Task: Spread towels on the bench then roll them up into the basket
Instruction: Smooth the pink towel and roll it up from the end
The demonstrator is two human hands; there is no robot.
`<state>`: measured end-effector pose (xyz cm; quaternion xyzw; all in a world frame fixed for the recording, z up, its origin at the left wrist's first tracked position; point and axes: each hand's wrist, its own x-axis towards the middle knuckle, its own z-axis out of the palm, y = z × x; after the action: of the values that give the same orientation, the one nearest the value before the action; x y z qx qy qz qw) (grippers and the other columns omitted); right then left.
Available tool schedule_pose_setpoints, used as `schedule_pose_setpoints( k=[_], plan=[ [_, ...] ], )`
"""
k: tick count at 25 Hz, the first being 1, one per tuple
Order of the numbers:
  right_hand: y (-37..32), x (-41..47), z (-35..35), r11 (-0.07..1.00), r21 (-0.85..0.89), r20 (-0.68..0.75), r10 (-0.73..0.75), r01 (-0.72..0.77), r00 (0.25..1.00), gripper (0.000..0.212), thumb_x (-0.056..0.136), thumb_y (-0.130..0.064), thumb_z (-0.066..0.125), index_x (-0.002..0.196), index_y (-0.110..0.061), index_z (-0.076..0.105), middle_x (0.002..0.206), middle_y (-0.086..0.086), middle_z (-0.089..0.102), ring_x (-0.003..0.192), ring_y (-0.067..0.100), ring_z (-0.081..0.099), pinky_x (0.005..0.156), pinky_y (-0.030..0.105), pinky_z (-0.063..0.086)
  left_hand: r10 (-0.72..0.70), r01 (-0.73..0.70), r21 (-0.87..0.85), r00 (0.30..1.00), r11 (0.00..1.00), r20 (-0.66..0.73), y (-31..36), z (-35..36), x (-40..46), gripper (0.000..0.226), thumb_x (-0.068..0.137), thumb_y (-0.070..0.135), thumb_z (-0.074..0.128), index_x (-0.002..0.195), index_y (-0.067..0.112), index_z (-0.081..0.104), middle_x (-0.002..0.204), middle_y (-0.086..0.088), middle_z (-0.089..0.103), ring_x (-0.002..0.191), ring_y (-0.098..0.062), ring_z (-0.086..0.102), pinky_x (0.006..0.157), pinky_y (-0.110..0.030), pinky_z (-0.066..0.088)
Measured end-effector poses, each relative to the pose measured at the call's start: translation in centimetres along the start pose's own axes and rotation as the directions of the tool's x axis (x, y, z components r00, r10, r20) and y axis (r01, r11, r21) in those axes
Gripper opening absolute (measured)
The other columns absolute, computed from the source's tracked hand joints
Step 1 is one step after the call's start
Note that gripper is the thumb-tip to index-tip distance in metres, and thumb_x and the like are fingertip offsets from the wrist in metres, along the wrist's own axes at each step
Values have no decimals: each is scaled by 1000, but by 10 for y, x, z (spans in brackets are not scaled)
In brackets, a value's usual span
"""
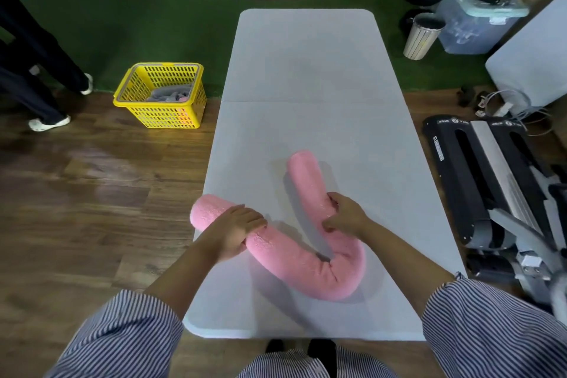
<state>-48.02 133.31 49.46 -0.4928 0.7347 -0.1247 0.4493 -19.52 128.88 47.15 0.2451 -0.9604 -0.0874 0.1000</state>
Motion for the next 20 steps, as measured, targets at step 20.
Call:
schedule_pose_setpoints(
  k=[20],
  plan=[
    [8, 7, 10, 929, -325, 223, -109, 179, 969, 69, 70, -34, 65, 130, -49, 36, 122, -5, 50, 108, 20, 52, 89, 32, 43, -220, 215, 52, 968, 975, 121, 26, 7, 41, 84, 40, 55, 76, 112, 17, 59, 127, -4, 59, 123, -22, 52, 112, -61, 18]
  ],
)
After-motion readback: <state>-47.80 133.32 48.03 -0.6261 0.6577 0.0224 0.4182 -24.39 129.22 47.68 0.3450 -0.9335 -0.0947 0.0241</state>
